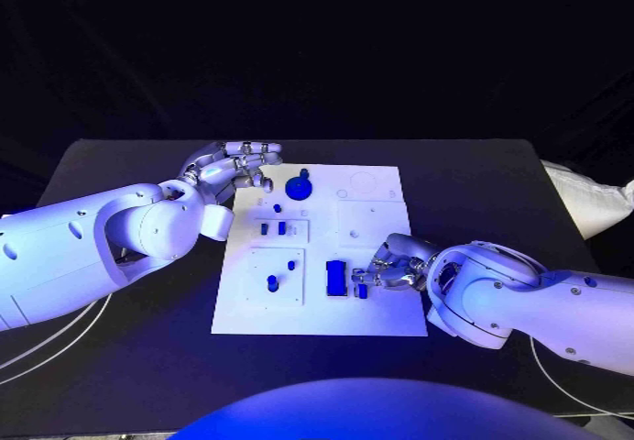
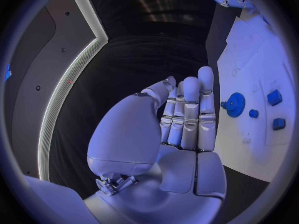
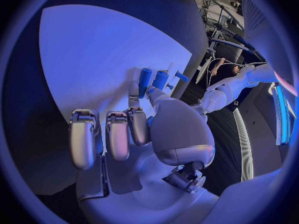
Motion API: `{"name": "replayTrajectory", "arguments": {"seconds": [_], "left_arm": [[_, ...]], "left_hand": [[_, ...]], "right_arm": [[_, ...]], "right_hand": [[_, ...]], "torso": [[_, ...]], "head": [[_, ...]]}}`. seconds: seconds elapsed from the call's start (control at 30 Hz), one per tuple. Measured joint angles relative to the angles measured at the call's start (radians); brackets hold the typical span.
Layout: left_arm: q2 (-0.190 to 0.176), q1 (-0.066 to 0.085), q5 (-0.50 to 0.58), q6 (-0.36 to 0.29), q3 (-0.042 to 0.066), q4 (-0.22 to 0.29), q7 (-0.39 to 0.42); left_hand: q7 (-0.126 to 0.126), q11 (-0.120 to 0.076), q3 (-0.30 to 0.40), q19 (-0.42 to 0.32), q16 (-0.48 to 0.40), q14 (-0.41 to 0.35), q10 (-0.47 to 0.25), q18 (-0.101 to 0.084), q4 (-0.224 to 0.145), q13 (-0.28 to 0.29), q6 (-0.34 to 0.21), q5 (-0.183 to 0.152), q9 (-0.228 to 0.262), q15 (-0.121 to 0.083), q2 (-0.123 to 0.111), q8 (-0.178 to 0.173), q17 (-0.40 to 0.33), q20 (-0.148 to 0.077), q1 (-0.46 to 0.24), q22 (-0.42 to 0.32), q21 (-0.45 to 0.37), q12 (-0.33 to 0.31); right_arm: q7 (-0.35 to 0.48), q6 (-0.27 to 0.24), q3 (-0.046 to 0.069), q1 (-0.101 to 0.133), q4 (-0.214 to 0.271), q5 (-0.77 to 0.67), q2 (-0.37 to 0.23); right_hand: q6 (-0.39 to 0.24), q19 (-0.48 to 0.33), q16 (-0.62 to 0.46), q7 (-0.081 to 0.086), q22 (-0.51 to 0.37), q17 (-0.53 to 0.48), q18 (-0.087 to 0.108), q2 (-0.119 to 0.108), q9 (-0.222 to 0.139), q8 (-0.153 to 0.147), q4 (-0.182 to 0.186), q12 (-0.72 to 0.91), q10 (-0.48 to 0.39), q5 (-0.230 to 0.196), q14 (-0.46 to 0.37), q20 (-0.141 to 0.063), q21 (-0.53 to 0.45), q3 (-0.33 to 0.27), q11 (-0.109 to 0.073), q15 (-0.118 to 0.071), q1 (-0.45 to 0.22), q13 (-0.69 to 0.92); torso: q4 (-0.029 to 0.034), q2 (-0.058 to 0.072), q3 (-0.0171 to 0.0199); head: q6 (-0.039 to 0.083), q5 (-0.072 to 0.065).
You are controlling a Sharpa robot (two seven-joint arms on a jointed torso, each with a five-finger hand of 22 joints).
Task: Assemble the parts on the task board
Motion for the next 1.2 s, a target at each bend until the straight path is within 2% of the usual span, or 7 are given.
{"name": "replayTrajectory", "arguments": {"seconds": [0.33,0.5,0.7,0.87,1.0,1.1,1.2], "left_arm": [[0.004,0.0,-0.001,0.0,0.0,0.0,-0.002],[0.004,0.0,-0.002,0.0,0.0,0.0,-0.003],[0.004,0.0,-0.003,0.0,0.0,-0.001,-0.004],[0.003,0.0,-0.004,0.0,0.0,-0.001,-0.005],[0.003,0.0,-0.004,0.0,0.0,-0.001,-0.005],[0.003,0.0,-0.005,0.0,0.0,-0.001,-0.006],[0.001,0.0,-0.005,0.0,0.0,-0.001,-0.006]], "left_hand": [[-0.003,0.0,0.0,0.0,0.0,-0.001,0.0,0.0,0.0,0.0,-0.003,0.004,0.0,0.001,0.0,0.0,-0.001,0.0,0.0,0.0,0.0,0.0],[-0.003,0.0,0.0,0.0,0.0,-0.001,0.0,0.0,0.0,0.0,-0.003,0.004,0.0,0.001,0.0,0.0,-0.001,0.0,0.0,0.0,0.0,0.0],[-0.003,0.0,0.0,0.0,0.0,-0.001,0.0,0.0,0.0,0.0,-0.003,0.004,0.0,0.001,0.0,0.0,-0.001,0.0,0.0,0.0,0.0,0.0],[-0.003,0.0,0.0,0.0,0.0,-0.001,0.0,0.0,0.0,0.0,-0.003,0.004,0.0,0.001,0.002,0.003,-0.001,0.0,0.002,0.0,0.0,0.0],[-0.003,0.0,0.0,0.0,0.0,-0.001,0.0,0.0,0.0,0.0,-0.003,0.004,0.0,0.001,0.004,0.004,-0.001,0.0,0.004,0.0,0.0,0.0],[-0.003,0.002,0.0,0.0,0.0,-0.001,-0.002,0.0,0.0,0.0,-0.003,0.004,0.0,0.001,0.004,0.004,-0.001,0.0,0.004,0.0,0.0,0.0],[-0.003,0.002,0.0,0.0,0.0,-0.001,-0.002,0.0,0.0,0.0,-0.003,0.004,0.0,0.001,0.004,0.004,-0.001,0.0,0.004,0.0,0.0,0.0]], "right_arm": [[0.001,0.013,-0.001,-0.001,0.0,-0.007,0.001],[0.001,0.014,-0.001,-0.001,0.0,-0.01,0.0],[0.002,0.012,-0.001,-0.001,0.001,-0.014,0.0],[0.004,0.01,-0.001,-0.001,0.005,-0.017,-0.004],[0.009,0.008,-0.001,-0.001,0.011,-0.021,-0.014],[0.018,0.007,-0.001,-0.001,0.019,-0.024,-0.032],[0.031,0.01,-0.001,-0.001,0.026,-0.026,-0.051]], "right_hand": [[0.001,0.0,0.004,-0.001,0.0,0.0,0.0,-0.016,0.009,0.009,0.029,0.0,-0.004,-0.022,0.0,0.0,0.004,-0.039,-0.004,0.0,-0.045,0.0],[0.001,0.0,0.004,-0.001,0.0,0.0,0.0,-0.022,0.014,0.013,0.047,0.0,-0.004,-0.064,0.0,0.0,0.004,-0.081,-0.004,0.0,-0.062,0.0],[0.001,0.0,0.003,-0.001,0.0,0.0,0.0,-0.005,0.021,0.017,0.072,0.0,-0.004,-0.08,0.0,0.0,0.004,-0.126,-0.004,0.0,-0.078,0.0],[0.001,0.0,0.003,-0.001,0.0,0.001,0.0,-0.004,0.026,0.02,0.103,0.0,-0.004,-0.12,0.0,0.0,0.004,-0.176,-0.004,0.0,-0.088,0.0],[-0.002,0.0,0.003,0.002,0.0,0.001,0.0,-0.004,0.028,0.02,0.112,0.0,-0.004,-0.135,0.0,0.0,0.004,-0.202,-0.004,0.0,-0.088,0.0],[-0.002,0.0,0.003,0.002,0.001,0.001,0.0,-0.011,0.031,0.024,0.097,0.0,-0.004,-0.135,0.0,0.0,0.004,-0.217,-0.004,0.0,-0.074,0.0],[-0.012,0.0,0.003,0.004,0.001,0.001,0.0,-0.014,0.033,0.024,0.06,0.0,-0.004,-0.135,0.0,0.0,0.004,-0.229,-0.004,0.0,-0.002,0.0]], "torso": [[-0.001,0.0,0.0006],[-0.0011,0.0,0.0006],[-0.0009,0.0,0.0006],[-0.0009,0.0,0.0006],[-0.0007,0.0,0.0006],[-0.0006,0.0,0.0006],[-0.0006,0.0,0.0006]], "head": [[0.0,0.002],[0.0,0.0],[0.0,-0.001],[0.0,-0.003],[0.0,-0.003],[0.0,-0.003],[0.0,-0.003]]}}
